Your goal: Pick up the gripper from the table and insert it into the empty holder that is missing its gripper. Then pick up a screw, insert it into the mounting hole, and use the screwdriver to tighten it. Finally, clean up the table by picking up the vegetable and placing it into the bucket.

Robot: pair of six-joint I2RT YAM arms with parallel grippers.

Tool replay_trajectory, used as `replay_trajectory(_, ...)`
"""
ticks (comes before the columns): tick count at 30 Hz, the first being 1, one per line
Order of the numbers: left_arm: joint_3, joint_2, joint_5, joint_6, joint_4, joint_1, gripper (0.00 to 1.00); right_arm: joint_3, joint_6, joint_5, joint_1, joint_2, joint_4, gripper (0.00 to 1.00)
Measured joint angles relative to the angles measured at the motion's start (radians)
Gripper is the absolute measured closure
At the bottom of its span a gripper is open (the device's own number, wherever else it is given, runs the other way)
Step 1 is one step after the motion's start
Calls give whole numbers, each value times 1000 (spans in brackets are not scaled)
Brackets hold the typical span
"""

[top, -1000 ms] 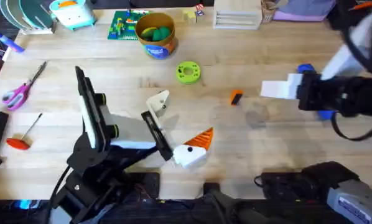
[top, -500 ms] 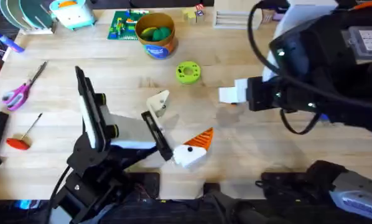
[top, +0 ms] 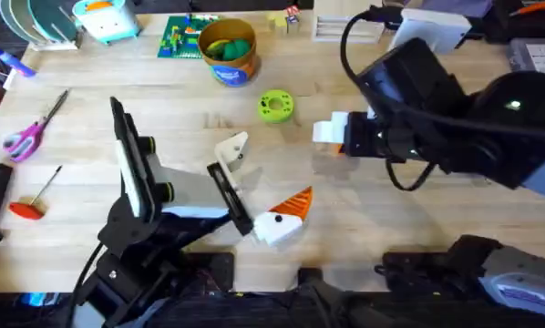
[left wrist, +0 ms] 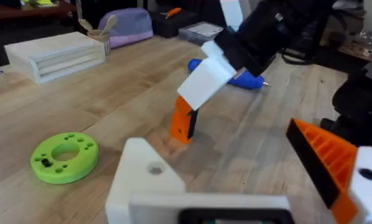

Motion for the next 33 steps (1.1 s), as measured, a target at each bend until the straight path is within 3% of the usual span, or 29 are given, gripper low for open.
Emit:
replay_trajectory(12, 0, 0, 0, 0, 0, 0, 7, 0, 123, 103, 0, 139, 26, 50)
replay_trajectory(17, 0, 0, 0, 0, 0, 0, 7, 0, 132, 111, 0, 154, 42, 210)
replay_trajectory(22, 0, 0, 0, 0, 0, 0, 7, 1, 138, 115, 0, 158, 46, 457)
replay_trajectory(28, 0, 0, 0, 0, 0, 0, 7, 2, 138, 113, 0, 160, 44, 506)
replay_trajectory(33, 0, 0, 0, 0, 0, 0, 7, 2, 138, 110, 0, 160, 44, 841)
